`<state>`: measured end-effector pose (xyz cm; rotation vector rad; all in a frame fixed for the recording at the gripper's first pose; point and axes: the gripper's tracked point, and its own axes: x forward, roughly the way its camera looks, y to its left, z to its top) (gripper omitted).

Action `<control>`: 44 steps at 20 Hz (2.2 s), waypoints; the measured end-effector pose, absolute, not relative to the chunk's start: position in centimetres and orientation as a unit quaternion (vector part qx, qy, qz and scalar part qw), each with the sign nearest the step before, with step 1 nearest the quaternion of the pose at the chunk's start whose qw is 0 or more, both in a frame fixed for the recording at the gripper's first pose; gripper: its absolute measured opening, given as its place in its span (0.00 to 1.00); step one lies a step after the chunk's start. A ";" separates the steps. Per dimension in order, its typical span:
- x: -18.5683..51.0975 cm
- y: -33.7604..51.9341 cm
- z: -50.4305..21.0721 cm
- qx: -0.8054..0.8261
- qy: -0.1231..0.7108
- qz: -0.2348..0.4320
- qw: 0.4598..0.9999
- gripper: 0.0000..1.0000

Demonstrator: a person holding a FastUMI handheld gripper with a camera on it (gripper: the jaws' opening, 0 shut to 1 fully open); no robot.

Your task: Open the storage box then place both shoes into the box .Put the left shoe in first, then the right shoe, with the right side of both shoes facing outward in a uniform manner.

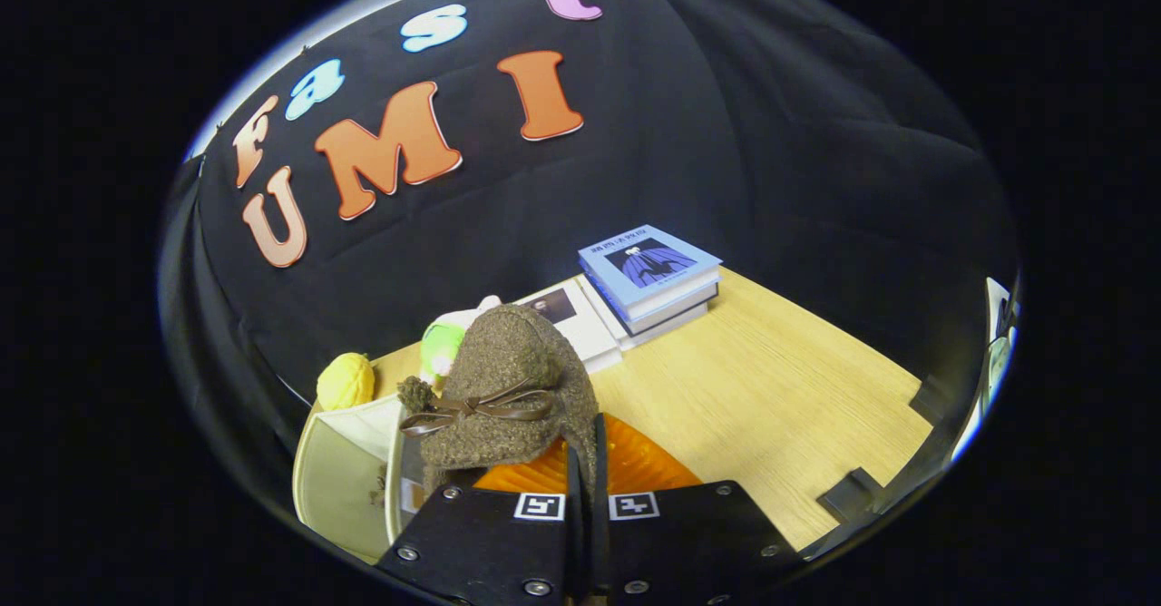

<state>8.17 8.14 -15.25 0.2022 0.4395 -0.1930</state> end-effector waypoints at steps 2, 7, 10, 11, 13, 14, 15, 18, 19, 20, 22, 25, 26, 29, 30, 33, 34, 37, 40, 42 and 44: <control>8.2 10.1 -14.2 0.094 0.211 -0.085 0.969 0.03; 7.8 15.6 -12.6 0.089 0.204 -0.051 0.974 0.03; 7.7 19.3 -13.1 0.088 0.211 -0.028 0.973 0.03; 7.7 20.5 -13.4 0.086 0.217 -0.019 0.972 0.03; 7.8 22.2 -14.0 0.079 0.223 -0.013 0.972 0.03; 7.9 22.9 -14.5 0.076 0.225 -0.013 0.971 0.03; 8.0 23.7 -15.0 0.077 0.229 -0.012 0.970 0.03; 8.2 25.5 -17.2 0.070 0.248 -0.010 0.966 0.03; 8.3 25.7 -17.9 0.064 0.253 -0.012 0.965 0.03; 8.4 25.8 -18.6 0.059 0.259 -0.016 0.964 0.03; 8.6 25.8 -19.8 0.054 0.267 -0.025 0.962 0.03; 9.3 25.6 -21.4 0.047 0.278 -0.029 0.959 0.04; 9.3 25.5 -21.3 0.047 0.276 -0.029 0.960 0.04; 9.6 26.5 -21.4 0.060 0.279 -0.015 0.958 0.12; 9.6 26.7 -21.4 0.058 0.279 -0.012 0.958 0.17; 8.9 27.3 -20.8 0.048 0.276 -0.002 0.960 0.41; 8.9 27.6 -20.8 0.050 0.276 0.003 0.960 0.50; 8.6 27.9 -20.2 0.045 0.270 0.007 0.962 0.74; 8.0 27.3 -19.3 0.015 0.262 -0.003 0.965 0.90; 8.0 25.9 -18.9 -0.002 0.256 -0.021 0.967 0.94; 7.7 23.9 -19.1 -0.011 0.259 -0.043 0.965 0.96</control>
